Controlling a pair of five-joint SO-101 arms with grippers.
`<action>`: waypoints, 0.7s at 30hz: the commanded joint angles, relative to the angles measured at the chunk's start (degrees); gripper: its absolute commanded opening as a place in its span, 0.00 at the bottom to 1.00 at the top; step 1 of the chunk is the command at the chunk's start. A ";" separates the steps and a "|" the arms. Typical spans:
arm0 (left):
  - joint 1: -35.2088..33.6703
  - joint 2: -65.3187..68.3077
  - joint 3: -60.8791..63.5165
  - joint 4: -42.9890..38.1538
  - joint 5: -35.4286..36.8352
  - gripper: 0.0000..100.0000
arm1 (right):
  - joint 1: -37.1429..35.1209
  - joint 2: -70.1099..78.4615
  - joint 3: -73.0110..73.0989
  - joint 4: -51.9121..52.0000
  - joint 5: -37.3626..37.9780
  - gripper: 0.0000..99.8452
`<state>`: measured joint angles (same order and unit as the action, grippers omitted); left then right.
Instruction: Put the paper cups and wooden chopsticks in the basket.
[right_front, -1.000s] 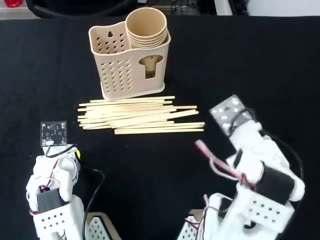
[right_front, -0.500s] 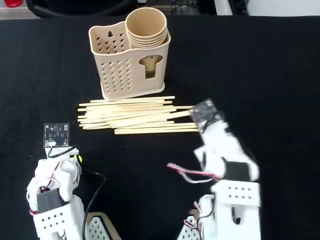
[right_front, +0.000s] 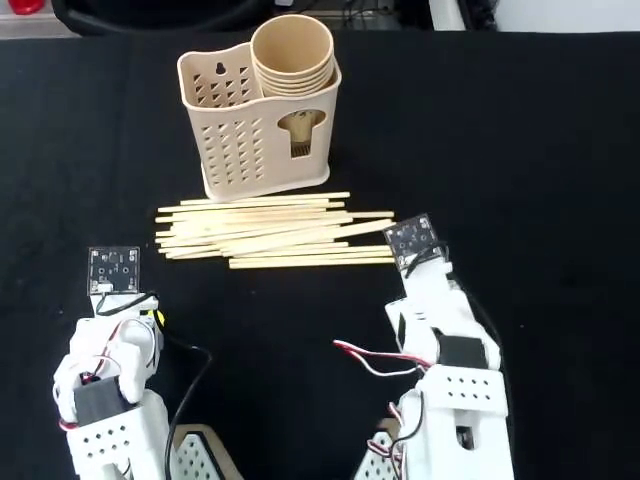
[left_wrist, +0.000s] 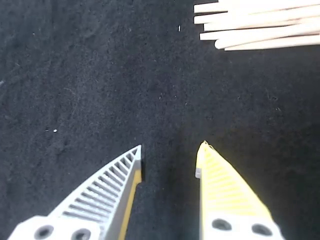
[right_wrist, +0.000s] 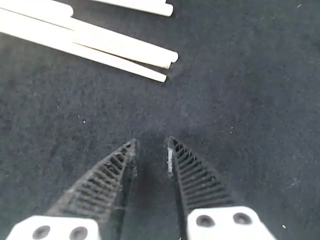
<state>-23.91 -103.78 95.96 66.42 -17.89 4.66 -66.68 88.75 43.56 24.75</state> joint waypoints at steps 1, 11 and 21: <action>-0.04 -0.18 0.13 -1.76 -0.70 0.18 | 0.79 -0.92 0.13 -0.79 -0.18 0.10; -1.80 -0.18 0.84 -4.66 -0.18 0.18 | 0.79 -0.92 0.13 -0.79 -0.26 0.10; -2.07 -0.18 0.84 -4.66 -0.26 0.18 | 0.79 -0.92 0.13 -0.79 -0.26 0.10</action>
<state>-24.97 -103.78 96.13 62.46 -17.98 4.84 -66.68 88.75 43.56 24.75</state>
